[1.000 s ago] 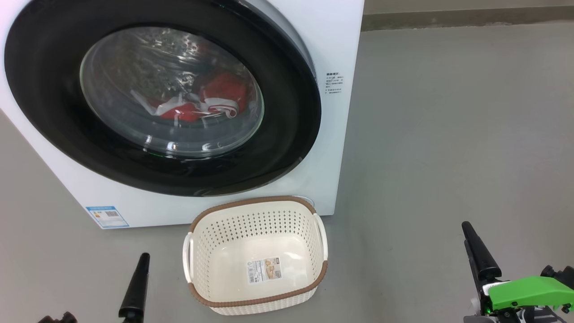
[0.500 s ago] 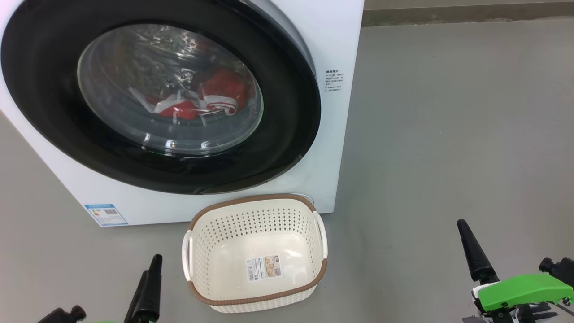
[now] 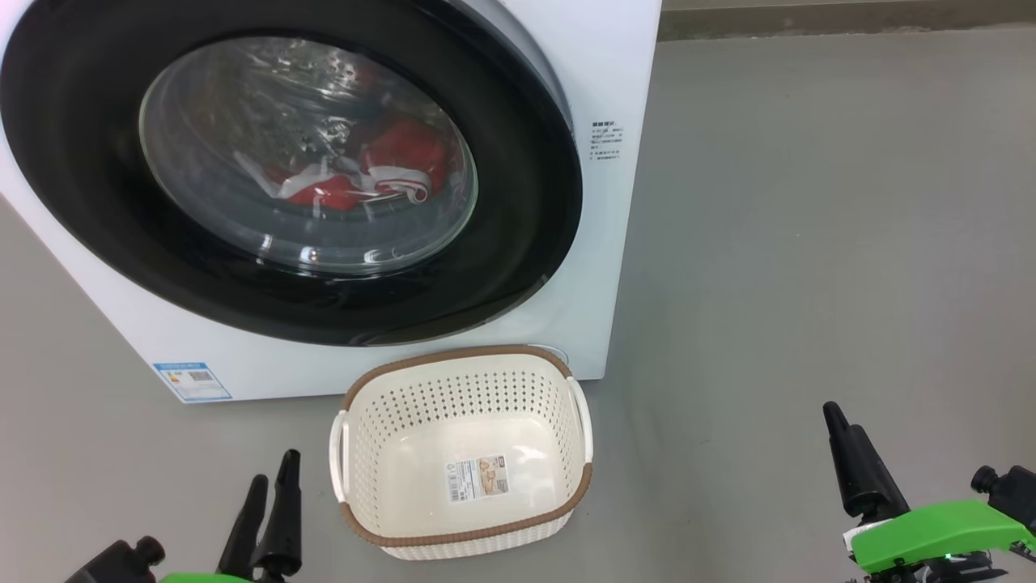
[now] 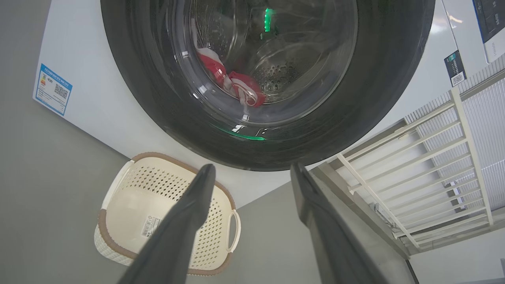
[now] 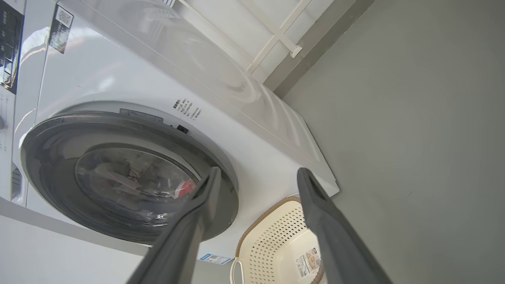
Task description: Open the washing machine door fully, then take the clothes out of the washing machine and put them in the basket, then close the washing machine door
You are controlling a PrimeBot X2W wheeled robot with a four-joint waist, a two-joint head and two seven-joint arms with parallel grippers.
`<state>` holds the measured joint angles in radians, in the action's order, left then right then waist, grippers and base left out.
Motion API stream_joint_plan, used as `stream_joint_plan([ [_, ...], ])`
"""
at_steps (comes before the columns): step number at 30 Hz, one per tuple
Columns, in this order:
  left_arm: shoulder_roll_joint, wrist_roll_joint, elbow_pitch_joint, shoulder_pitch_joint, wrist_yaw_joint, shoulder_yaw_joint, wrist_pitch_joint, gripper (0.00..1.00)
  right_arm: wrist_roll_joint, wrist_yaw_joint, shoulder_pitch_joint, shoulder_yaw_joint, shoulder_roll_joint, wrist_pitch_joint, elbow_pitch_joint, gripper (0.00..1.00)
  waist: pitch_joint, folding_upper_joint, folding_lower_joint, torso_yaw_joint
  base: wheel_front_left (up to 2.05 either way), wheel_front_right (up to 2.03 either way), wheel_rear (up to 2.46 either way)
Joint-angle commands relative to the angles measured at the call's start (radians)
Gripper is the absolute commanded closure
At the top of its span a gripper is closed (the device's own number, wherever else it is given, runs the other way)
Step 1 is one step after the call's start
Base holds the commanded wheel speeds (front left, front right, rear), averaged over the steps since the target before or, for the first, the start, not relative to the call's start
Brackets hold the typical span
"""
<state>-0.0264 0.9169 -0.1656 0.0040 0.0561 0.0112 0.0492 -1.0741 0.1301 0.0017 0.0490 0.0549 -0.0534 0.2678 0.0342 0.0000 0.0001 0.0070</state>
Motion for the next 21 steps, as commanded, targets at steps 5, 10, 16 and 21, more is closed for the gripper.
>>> stream_joint_plan([
  [5, -0.017, -0.087, 0.045, -0.001, -0.016, 0.008, 0.026, 0.00, 0.071, 0.000, -0.010, -0.024, 0.022, -0.023, -0.027, 0.00, 0.003, 0.0000, -0.0001, 0.002, 0.00, 0.00, 0.00],
  [10, -0.018, -0.154, 0.055, 0.003, -0.027, 0.004, 0.041, 0.00, 0.120, 0.000, -0.009, -0.041, 0.030, -0.038, -0.015, 0.00, 0.006, 0.0000, -0.0001, 0.004, 0.00, 0.00, 0.00],
  [16, -0.018, -0.233, 0.065, 0.008, -0.039, 0.000, 0.059, 0.00, 0.176, 0.000, -0.009, -0.053, 0.036, -0.056, -0.012, 0.00, 0.010, 0.0000, -0.0001, 0.005, 0.00, 0.00, 0.00],
  [21, -0.019, -0.297, 0.074, 0.011, -0.046, -0.004, 0.074, 0.00, 0.221, 0.000, -0.008, -0.061, 0.040, -0.071, -0.012, 0.00, 0.014, 0.0000, -0.0001, 0.006, 0.00, 0.00, 0.00],
])
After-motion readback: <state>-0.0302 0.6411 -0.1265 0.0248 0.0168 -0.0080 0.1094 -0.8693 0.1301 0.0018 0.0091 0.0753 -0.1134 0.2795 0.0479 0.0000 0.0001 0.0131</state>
